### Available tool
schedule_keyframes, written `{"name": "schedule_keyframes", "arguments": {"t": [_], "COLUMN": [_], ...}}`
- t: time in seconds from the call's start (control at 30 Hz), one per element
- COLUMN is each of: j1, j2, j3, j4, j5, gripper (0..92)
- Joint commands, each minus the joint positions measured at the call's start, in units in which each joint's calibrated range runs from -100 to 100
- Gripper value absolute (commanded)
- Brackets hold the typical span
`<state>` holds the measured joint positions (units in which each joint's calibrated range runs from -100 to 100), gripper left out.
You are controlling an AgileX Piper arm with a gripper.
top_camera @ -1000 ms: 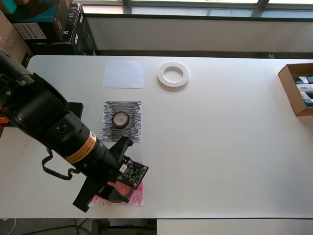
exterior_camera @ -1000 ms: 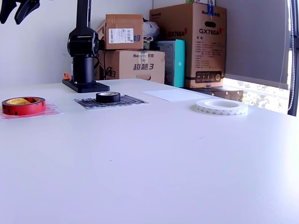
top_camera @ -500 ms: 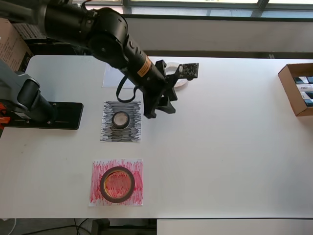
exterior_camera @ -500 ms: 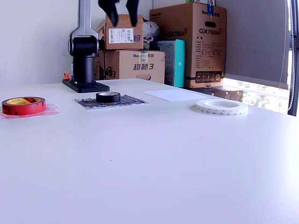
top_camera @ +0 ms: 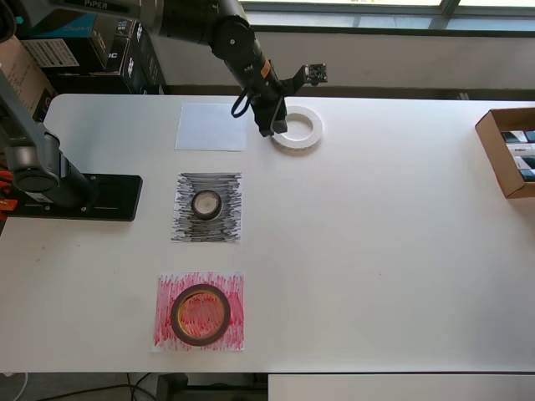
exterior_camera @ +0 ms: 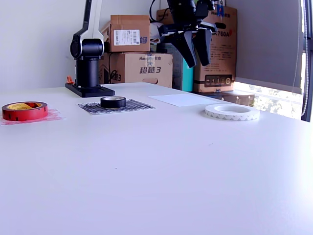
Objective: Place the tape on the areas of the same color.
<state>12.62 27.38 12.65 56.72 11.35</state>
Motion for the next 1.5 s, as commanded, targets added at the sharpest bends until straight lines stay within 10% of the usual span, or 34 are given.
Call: {"name": "schedule_keyframes", "arguments": {"t": [0.0,0.8,1.47], "j1": [1.6,0.0,-1.0], "j2": [2.1,9.6,16.5], "j3": [-2.3,-8.2,-8.7], "j4": [0.2,0.0,-2.4], "j5": [2.8,23.9,25.5], "gripper": [45.7,45.4,45.2]}}
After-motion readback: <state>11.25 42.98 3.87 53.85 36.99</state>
